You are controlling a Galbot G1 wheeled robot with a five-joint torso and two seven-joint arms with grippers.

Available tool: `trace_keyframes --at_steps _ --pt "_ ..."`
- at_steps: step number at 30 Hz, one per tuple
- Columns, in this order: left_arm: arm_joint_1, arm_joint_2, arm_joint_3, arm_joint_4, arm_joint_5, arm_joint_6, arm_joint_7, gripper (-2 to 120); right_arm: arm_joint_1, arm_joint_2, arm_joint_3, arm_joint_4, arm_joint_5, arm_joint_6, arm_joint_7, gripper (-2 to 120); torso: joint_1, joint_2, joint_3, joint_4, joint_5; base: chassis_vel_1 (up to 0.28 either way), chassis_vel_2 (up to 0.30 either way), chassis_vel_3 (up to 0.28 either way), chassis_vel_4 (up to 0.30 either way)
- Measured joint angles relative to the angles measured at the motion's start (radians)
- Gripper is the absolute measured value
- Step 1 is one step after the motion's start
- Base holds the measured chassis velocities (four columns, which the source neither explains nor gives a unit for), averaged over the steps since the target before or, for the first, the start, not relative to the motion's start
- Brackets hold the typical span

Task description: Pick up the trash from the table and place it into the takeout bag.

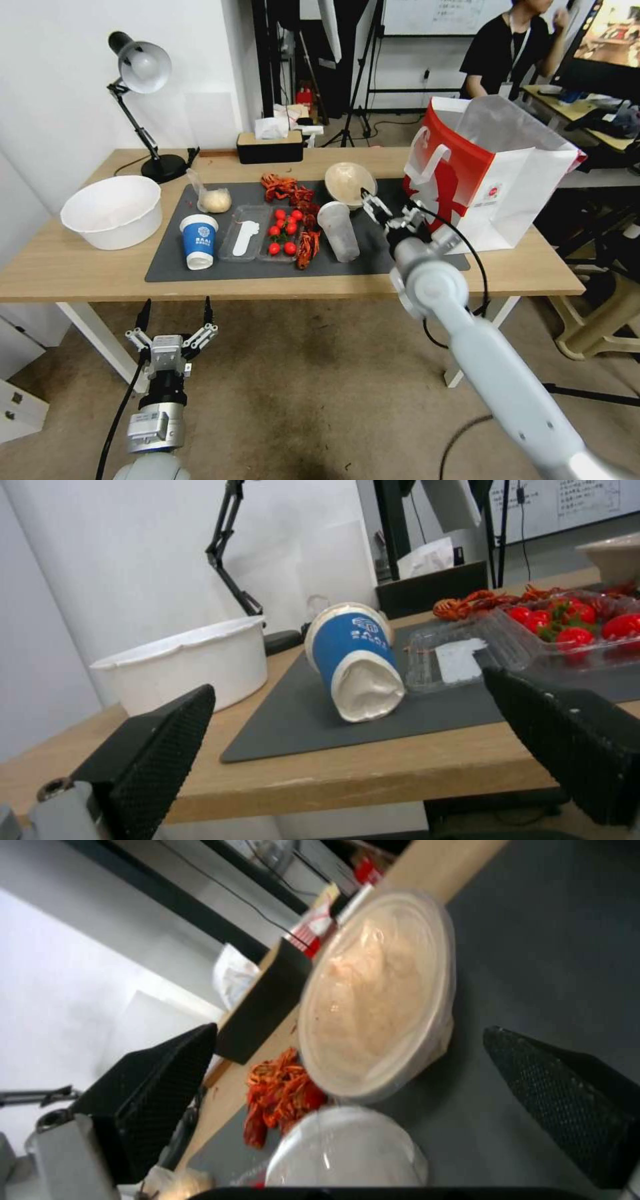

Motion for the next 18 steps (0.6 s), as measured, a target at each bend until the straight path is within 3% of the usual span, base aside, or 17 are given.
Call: trace_keyframes --at_steps 9,13,18 --pt "-0.002 -0.004 -0.001 0.001 -0.001 0.0 -0.001 100 0.245 0.08 -0.051 -0.24 0.198 -0.064 0.129 100 0.0 0.0 0.0 0.0 -0.0001 0.0 0.0 0.0 0.0" --pt "-0.001 -0.004 -0.002 0.003 -0.003 -0.002 -0.003 100 0.292 0.113 -0.052 -0.318 0.216 -0.097 0.173 100 0.0 0.0 0.0 0.0 0.0002 0.0 0.0 0.0 0.0" --pt "0.0 -0.002 -0.007 0.005 -0.009 -0.01 -0.004 100 0.355 0.166 -0.051 -0.412 0.272 -0.148 0.262 86 0.0 0.0 0.0 0.0 -0.0001 0.0 0.0 0.0 0.0"
